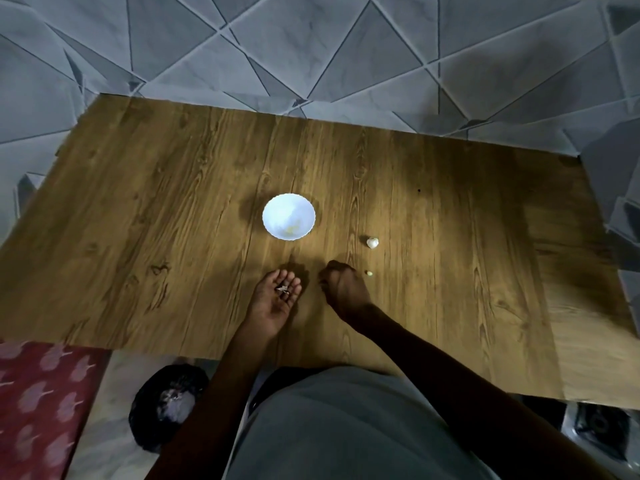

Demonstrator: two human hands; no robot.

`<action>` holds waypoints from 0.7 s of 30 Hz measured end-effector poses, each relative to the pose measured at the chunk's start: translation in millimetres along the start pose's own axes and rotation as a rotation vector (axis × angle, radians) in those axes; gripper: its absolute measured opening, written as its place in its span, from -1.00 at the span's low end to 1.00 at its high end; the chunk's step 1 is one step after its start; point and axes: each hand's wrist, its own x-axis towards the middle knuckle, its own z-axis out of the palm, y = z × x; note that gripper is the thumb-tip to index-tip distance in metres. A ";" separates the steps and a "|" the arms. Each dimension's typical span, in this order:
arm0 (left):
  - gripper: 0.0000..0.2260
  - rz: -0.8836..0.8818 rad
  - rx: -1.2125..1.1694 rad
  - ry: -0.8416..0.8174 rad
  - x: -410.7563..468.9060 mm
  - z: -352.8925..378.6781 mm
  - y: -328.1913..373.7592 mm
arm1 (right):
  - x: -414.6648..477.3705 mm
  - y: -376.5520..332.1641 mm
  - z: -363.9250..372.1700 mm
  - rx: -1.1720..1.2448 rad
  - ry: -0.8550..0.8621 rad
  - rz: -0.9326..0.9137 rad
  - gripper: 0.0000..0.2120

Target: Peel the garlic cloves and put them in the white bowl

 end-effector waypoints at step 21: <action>-0.73 0.095 -0.491 -0.117 -34.9 -68.8 -0.8 | -32.5 -126.7 -19.7 0.546 -0.091 -0.277 -0.60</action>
